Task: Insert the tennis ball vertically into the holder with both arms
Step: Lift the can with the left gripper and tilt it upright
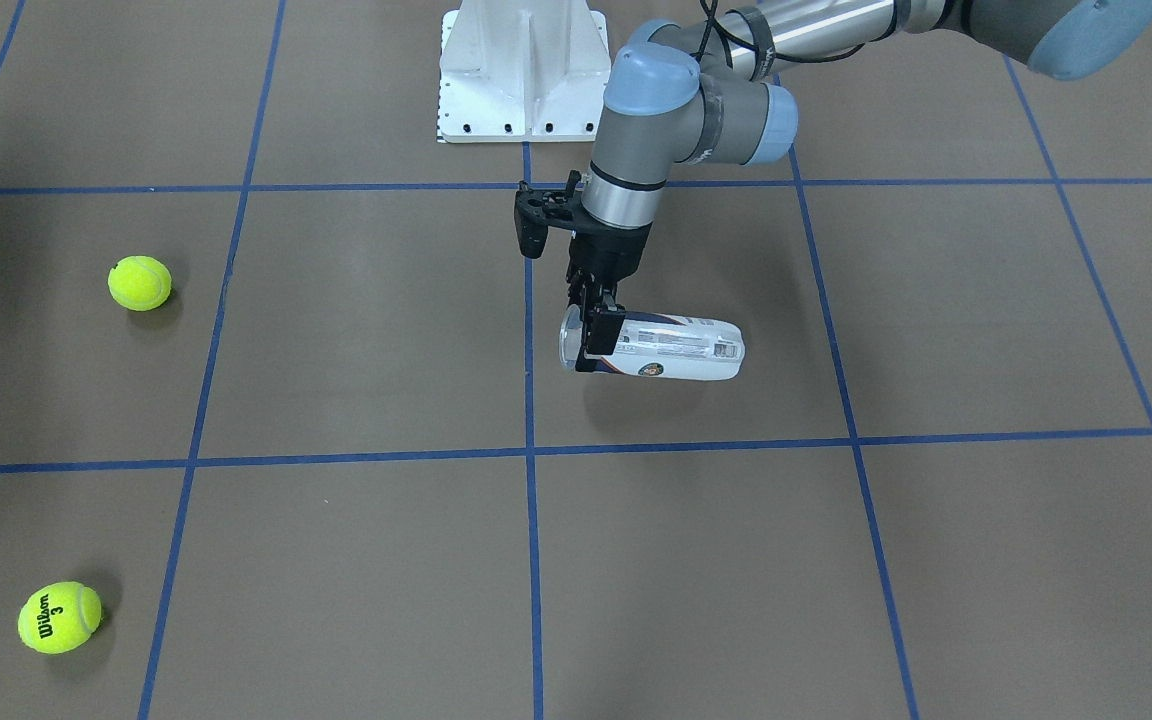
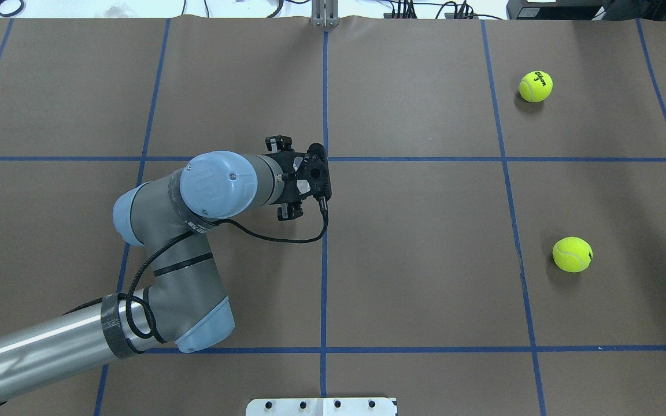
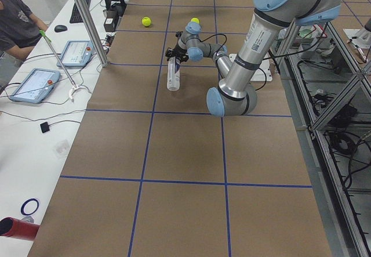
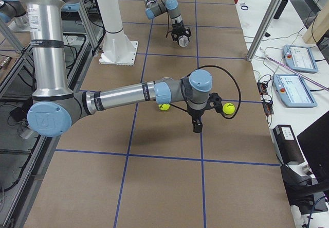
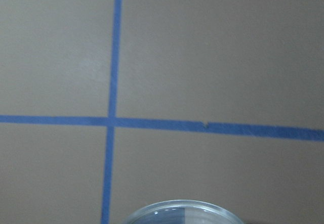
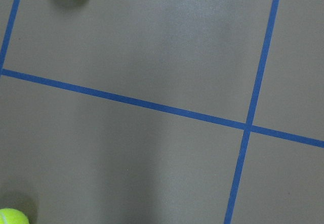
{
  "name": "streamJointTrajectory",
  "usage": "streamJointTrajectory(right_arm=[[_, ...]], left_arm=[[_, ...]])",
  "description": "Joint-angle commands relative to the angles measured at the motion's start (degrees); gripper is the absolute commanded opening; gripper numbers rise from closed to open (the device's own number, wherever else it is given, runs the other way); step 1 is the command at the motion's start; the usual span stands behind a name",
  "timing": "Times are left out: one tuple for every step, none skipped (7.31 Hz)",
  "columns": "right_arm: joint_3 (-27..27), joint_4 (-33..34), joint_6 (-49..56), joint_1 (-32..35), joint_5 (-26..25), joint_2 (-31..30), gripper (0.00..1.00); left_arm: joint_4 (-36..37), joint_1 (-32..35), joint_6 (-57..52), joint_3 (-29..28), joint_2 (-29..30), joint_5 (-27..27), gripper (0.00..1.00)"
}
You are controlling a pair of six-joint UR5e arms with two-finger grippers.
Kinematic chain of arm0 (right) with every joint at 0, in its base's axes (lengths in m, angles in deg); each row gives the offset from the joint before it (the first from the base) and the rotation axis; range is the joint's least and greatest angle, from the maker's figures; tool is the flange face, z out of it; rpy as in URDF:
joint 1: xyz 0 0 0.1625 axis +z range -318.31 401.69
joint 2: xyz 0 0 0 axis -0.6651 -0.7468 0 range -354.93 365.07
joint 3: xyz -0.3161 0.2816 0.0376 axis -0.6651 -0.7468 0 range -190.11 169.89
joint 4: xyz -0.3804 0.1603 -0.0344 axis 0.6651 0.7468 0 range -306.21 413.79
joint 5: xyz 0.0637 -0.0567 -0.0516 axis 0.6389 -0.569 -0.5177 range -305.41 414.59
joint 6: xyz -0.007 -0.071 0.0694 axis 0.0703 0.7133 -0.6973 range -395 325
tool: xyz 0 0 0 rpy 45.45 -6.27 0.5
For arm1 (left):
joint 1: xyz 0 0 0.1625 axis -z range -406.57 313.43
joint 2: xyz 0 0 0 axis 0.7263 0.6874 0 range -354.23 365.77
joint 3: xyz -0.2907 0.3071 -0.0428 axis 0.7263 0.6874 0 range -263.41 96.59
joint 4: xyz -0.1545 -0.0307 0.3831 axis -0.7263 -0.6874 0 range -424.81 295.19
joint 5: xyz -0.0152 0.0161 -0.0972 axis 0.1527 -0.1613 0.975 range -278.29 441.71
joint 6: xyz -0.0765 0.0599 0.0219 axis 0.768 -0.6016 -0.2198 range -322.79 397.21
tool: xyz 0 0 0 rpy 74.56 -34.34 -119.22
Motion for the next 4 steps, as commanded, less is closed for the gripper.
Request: streamJointTrajectory(right_arm=[[0.3,0.0,0.1,-0.1,1.3,0.1,1.0],[0.4,-0.1,0.2,-0.2,2.6,0.1,1.0],[0.2,-3.5,0.0,-1.2,2.8,0.0,1.0],[0.2,-6.1,-1.8,-1.8,2.9,-0.3,1.0]], left_arm=[[-14.4,0.3,11.4,0.1,0.1,-4.7,0.84],[-20.5,0.2,16.6,0.1,0.3,-6.6,0.84],[-26.5,-0.2,22.3,-0.3,0.3,-8.4,0.85],[-30.4,-0.4,26.0,-0.8,0.3,-10.5,0.85]])
